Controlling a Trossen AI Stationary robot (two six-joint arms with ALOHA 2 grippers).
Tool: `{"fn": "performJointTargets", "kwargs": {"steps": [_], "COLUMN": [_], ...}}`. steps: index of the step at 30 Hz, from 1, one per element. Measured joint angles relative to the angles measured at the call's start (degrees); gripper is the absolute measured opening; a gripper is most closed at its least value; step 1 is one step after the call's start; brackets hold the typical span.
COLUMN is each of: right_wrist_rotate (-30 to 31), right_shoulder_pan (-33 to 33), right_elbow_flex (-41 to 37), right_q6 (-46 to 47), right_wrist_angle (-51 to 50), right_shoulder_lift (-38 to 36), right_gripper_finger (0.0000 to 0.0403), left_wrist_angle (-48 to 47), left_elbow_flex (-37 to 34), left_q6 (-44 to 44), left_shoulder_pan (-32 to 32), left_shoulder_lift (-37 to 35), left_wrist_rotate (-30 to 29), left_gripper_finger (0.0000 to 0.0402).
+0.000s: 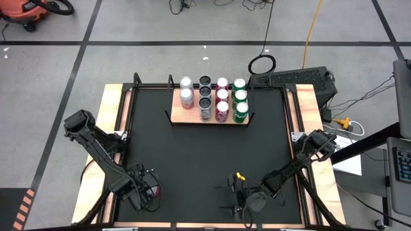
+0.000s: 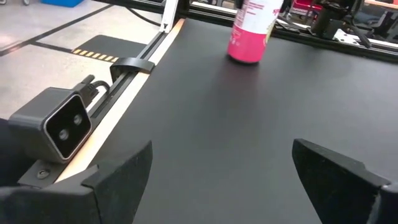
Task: Place canned beverage on shelf
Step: Put the pink soda can on the shelf
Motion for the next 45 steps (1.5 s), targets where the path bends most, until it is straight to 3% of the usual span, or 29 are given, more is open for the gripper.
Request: {"fn": "performJointTargets", "kwargs": {"steps": [4,13,19,23,28,36,40,45], "right_wrist_rotate": [0.0,0.0,-0.1,-0.2,0.3,8.9,16.1,23.4], "right_shoulder_pan": [0.0,0.0,-0.6,-1.6,-2.6,-0.7,0.4,0.9], "right_elbow_flex": [0.0,0.0,0.0,0.0,0.0,6.5,13.0,19.6], "right_q6": [0.0,0.2,2.0,8.6,6.4,-8.5,-13.5,-12.4], "right_wrist_angle": [0.0,0.0,0.0,0.0,3.1,2.9,-7.0,-20.4], "right_shoulder_lift": [0.0,0.0,0.0,0.0,0.0,0.0,0.0,0.0], "right_gripper_finger": [0.0366,0.0366,0.0366,0.0366,0.0366,0.0366,0.0374,0.0396], "left_wrist_angle": [0.0,-0.1,-0.2,0.0,0.1,4.8,8.6,10.4], "left_elbow_flex": [0.0,0.0,0.5,3.5,9.1,13.7,13.7,13.7], "left_q6": [0.0,0.5,0.5,0.4,0.0,0.3,0.6,0.5], "left_shoulder_pan": [-0.1,0.0,0.0,0.5,1.7,4.6,6.0,8.2], "left_shoulder_lift": [0.0,-0.1,0.0,0.0,0.0,0.0,0.0,0.0], "left_wrist_rotate": [-0.5,-2.3,-2.6,-5.4,-12.5,-25.5,-30.5,-33.2], "left_gripper_finger": [0.0342,0.0289,0.0284,0.0283,0.0283,0.0282,0.0282,0.0282]}}
